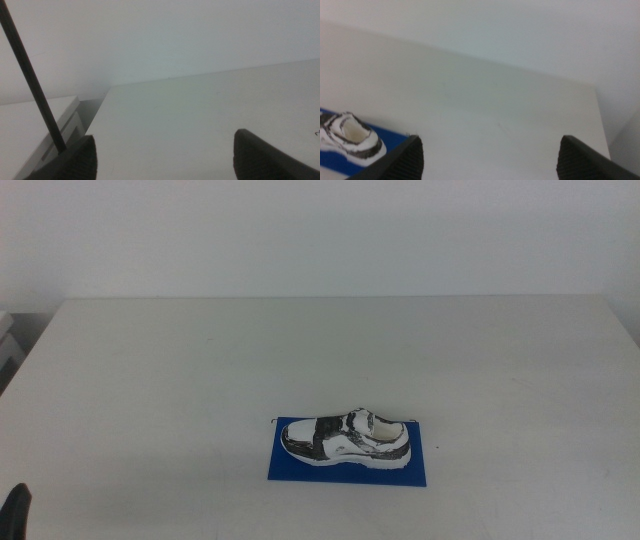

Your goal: Use one arm to grab the shoe from the table and place it on the mat.

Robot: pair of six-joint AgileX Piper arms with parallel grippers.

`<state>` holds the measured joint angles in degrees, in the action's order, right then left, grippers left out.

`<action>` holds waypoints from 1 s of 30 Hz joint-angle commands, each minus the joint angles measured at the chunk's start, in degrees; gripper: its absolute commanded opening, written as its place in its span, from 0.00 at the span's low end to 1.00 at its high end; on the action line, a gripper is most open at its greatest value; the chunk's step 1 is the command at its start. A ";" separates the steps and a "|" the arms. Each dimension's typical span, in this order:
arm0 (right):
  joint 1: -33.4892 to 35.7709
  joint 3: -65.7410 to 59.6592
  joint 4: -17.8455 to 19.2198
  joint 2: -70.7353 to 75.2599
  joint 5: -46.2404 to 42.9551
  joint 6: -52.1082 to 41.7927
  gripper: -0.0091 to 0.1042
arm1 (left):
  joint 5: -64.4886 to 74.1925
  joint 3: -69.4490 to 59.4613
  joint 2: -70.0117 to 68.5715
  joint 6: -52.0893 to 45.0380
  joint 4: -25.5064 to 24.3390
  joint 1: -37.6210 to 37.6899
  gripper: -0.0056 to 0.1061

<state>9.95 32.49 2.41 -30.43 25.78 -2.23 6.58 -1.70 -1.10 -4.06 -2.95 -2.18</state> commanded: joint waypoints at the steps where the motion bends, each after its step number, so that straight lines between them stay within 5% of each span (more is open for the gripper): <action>1: -0.44 -4.38 0.43 4.81 -11.05 -0.20 0.89 | -4.65 -0.29 -0.41 0.37 0.49 0.29 0.89; 7: -0.44 -18.13 0.63 16.55 -21.30 -0.38 0.89 | -4.65 -0.29 -0.41 0.37 0.49 0.29 0.89; 19: -0.44 -30.62 3.58 32.63 -21.12 -0.33 0.89 | -4.65 -0.29 -0.41 0.37 0.49 0.29 0.89; 30: -0.51 -34.40 4.69 32.53 -19.86 -0.33 0.89 | -4.66 -0.29 -0.41 0.37 0.49 0.29 0.89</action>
<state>9.95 -1.62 6.32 0.59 9.85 -2.23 6.59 -1.70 -1.10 -4.06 -2.95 -2.18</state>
